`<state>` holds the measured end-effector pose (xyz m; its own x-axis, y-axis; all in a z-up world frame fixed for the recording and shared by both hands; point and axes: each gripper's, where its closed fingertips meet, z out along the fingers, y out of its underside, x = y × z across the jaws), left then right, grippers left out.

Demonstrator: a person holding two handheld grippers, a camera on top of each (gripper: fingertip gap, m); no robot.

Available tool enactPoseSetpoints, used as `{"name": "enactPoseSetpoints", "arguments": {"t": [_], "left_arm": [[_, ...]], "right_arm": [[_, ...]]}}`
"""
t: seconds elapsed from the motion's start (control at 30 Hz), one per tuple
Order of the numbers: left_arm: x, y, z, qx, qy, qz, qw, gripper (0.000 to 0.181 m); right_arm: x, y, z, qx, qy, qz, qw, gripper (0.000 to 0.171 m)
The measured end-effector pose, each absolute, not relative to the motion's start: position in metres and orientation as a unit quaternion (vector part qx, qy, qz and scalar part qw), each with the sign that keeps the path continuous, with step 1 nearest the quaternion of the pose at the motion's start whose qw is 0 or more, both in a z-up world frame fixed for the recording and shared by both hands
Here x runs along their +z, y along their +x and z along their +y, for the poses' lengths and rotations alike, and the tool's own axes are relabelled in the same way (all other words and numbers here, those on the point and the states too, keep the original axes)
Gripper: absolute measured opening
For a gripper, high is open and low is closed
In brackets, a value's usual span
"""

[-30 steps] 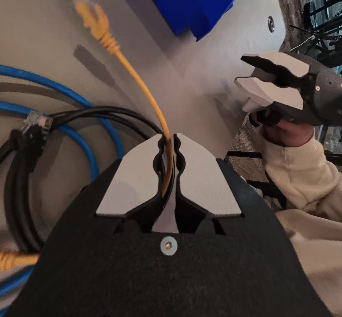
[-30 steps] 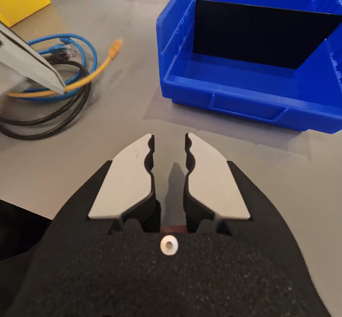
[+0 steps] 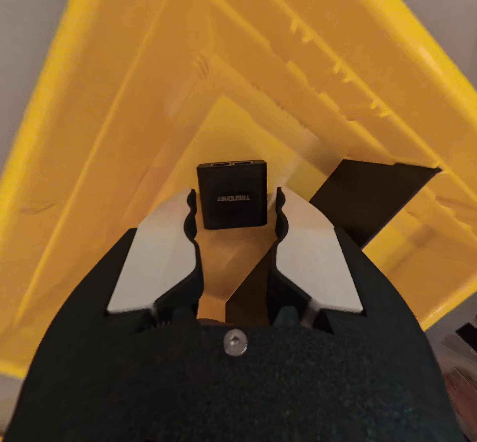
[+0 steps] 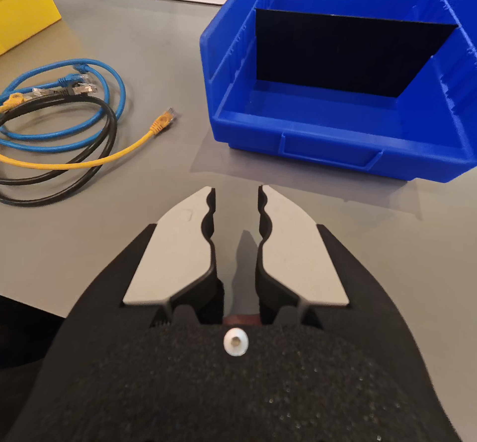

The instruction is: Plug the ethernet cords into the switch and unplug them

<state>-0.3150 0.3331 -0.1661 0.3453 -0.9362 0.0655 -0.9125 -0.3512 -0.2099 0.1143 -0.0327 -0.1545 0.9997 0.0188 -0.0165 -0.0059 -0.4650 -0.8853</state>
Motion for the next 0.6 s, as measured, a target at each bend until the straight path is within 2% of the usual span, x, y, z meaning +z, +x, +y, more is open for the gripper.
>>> {"name": "enactPoseSetpoints", "arguments": {"t": [0.1,0.23,0.33,0.43,0.6], "left_arm": [[-0.188,-0.325,0.332,-0.053,-0.812,0.580,0.024,0.062],[-0.194,-0.327,0.333,-0.017,-0.802,0.597,0.013,0.059],[-0.185,-0.326,0.336,-0.009,-0.784,0.619,0.046,0.059],[-0.150,-0.318,0.328,-0.047,-0.775,0.623,0.096,0.059],[-0.058,-0.292,0.288,-0.120,-0.731,0.641,0.202,0.059]], "right_arm": [[-0.160,0.116,-0.034,0.010,-0.859,-0.006,0.511,0.031],[-0.161,0.115,-0.033,0.008,-0.860,-0.010,0.509,0.031],[-0.157,0.112,-0.032,0.002,-0.856,-0.018,0.516,0.031],[-0.151,0.107,-0.031,-0.009,-0.850,-0.036,0.526,0.031],[-0.142,0.076,-0.017,0.027,-0.836,-0.080,0.543,0.031]]}}
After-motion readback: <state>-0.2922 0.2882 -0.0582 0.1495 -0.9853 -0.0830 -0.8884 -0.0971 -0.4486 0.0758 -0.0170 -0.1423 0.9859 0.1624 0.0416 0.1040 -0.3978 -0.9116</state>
